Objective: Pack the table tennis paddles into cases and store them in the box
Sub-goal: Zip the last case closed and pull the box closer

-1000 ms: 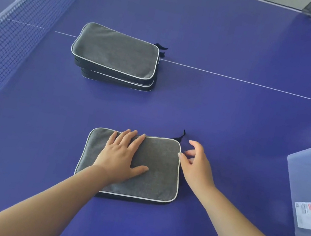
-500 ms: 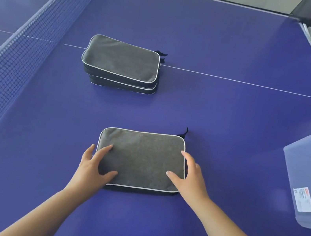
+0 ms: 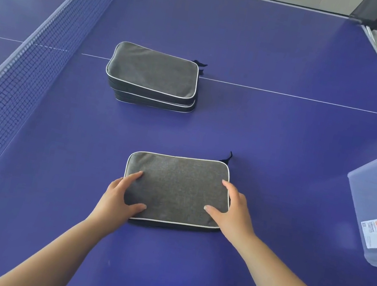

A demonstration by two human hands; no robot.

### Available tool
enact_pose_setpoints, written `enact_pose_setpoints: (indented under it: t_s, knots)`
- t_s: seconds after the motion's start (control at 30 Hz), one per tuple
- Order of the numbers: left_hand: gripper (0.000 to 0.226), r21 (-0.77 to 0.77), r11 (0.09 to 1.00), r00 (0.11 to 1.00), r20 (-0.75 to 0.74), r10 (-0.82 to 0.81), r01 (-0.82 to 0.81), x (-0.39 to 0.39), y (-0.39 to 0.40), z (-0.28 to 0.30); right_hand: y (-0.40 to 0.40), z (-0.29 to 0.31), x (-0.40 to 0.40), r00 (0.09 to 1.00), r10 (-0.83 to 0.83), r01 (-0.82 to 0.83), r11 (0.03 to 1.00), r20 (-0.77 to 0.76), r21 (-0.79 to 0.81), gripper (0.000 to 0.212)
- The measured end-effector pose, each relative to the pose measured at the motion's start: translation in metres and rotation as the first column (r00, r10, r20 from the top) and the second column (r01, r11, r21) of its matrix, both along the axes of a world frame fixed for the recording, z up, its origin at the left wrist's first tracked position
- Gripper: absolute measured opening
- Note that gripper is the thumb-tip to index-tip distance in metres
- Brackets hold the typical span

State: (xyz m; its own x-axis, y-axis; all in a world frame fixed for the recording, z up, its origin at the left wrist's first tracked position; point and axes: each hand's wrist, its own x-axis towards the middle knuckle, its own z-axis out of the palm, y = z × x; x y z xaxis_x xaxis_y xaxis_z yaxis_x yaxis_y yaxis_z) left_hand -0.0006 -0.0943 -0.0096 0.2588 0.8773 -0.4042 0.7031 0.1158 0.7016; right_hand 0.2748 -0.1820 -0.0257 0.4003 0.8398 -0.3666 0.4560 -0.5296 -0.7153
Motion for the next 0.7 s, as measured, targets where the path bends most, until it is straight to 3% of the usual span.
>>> enact_pose_setpoints:
  t_s: [0.13,0.4,0.7]
  knots:
    - [0.079,0.016,0.999,0.999,-0.032,-0.033,0.034,0.0,0.0,0.0,0.0,0.005,-0.001,1.0,0.003,-0.003,1.0,0.01,-0.016,0.08]
    - [0.073,0.242,0.947,0.926,-0.359,-0.117,0.214,0.029,-0.003,0.019,-0.026,0.026,0.027,0.994,-0.027,0.026,1.0,0.108,0.013,0.07]
    - [0.065,0.328,0.905,0.911,-0.392,-0.132,0.272,0.127,-0.048,0.052,-0.072,0.066,0.115,0.951,0.039,-0.074,0.992,0.307,0.104,0.053]
